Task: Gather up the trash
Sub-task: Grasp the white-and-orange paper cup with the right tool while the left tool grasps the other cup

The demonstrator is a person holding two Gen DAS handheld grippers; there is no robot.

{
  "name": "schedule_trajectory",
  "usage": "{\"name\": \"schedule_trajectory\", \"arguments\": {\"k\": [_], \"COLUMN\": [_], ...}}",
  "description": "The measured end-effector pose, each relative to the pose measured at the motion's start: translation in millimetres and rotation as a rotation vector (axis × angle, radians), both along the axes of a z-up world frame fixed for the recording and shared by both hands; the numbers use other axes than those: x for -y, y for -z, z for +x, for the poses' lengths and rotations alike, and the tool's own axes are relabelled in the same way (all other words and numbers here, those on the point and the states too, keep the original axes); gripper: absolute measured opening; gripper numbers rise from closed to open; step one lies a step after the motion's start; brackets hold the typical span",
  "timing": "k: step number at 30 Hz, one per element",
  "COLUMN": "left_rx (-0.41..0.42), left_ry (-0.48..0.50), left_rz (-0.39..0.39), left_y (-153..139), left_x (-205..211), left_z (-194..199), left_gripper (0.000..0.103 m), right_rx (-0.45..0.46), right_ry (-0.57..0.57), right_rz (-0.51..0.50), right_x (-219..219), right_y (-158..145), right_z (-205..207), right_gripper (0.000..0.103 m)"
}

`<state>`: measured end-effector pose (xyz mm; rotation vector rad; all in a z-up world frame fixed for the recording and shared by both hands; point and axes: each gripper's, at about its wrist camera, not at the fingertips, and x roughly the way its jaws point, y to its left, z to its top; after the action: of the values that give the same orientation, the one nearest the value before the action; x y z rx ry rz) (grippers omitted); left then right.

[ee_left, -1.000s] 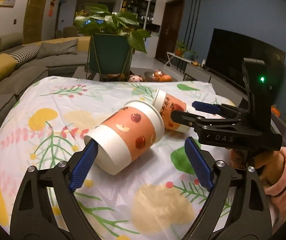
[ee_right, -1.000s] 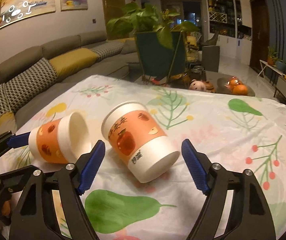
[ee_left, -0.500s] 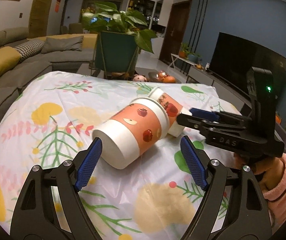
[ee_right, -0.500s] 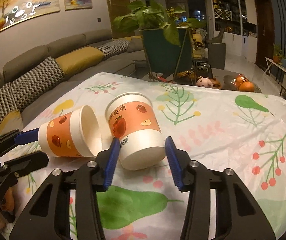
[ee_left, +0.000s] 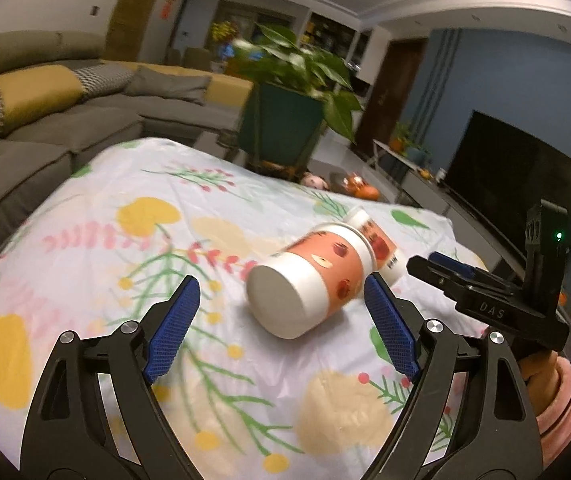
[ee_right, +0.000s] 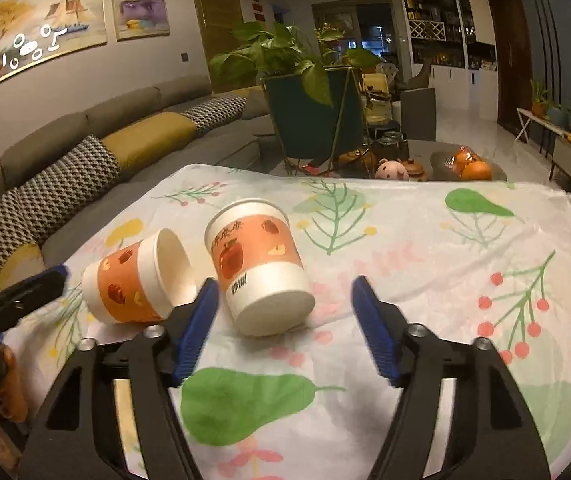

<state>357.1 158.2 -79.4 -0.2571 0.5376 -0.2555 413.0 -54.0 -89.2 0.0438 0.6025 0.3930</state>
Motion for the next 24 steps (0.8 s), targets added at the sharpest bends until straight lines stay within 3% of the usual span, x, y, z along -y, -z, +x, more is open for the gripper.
{"name": "schedule_trajectory", "arguments": {"k": [1,6,11,16,24], "left_rx": [0.002,0.019,0.013,0.006,-0.065], "left_ry": [-0.013,-0.049,-0.032,0.021,0.128], "left_rz": [-0.003,-0.002,0.035,0.053,0.036], "left_y": [-1,-6,-9,-7,3], "left_x": [-3,-11,-11,-6,7], "left_z": [-1,-7,-3,6,36], "left_gripper": [0.084,0.085,0.086,0.092,0.092], "right_rx": [-0.002,-0.049,-0.123,-0.111,-0.075], "right_ry": [-0.007,-0.030,-0.048,-0.050,0.056], "right_rz": [-0.002,-0.035,-0.018,-0.002,0.045], "right_x": [-2,-21,-29,-24,11], "right_y": [0,8,20,18,4], "right_z": [3,28,45,39,13], "right_gripper": [0.079,0.079,0.064,0.057,0.057]}}
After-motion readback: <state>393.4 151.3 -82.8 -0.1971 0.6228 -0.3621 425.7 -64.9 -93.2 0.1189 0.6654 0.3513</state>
